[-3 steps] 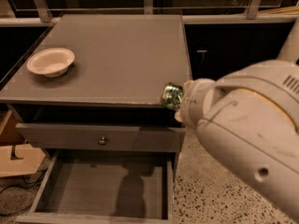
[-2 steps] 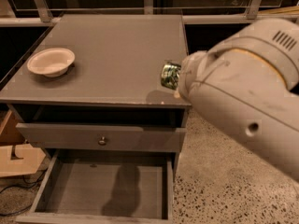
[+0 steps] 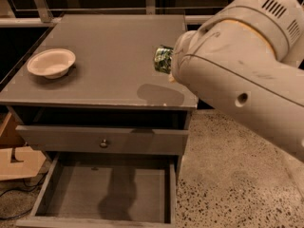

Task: Pick green can from middle drawer and place on counter

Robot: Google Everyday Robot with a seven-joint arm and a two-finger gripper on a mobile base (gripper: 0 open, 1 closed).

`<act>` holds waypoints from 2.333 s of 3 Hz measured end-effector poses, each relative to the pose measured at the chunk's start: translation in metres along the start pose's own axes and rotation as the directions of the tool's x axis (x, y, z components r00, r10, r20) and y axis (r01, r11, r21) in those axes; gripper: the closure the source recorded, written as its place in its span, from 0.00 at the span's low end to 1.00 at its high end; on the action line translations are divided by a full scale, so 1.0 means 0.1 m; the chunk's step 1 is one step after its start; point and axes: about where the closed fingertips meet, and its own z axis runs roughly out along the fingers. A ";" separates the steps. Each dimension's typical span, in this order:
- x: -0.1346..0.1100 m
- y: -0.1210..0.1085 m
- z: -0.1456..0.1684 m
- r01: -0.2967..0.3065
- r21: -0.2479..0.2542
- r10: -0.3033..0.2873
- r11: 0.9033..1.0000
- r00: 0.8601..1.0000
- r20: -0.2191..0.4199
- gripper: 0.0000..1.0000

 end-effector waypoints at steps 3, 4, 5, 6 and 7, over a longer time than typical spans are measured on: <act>-1.23 0.70 0.59 0.130 -0.166 -0.092 0.978 0.972 0.218 1.00; -1.08 0.57 0.71 0.098 -0.221 -0.055 0.970 0.979 0.195 1.00; -0.95 0.27 0.93 0.086 -0.261 -0.044 0.961 0.986 0.163 1.00; -1.02 0.04 1.13 0.093 -0.274 -0.052 0.957 0.987 0.155 1.00; -1.06 -0.04 1.17 0.093 -0.272 -0.051 0.958 0.986 0.157 1.00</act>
Offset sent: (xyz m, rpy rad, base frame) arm 0.0120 0.1715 -0.0733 0.0528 0.1639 0.3388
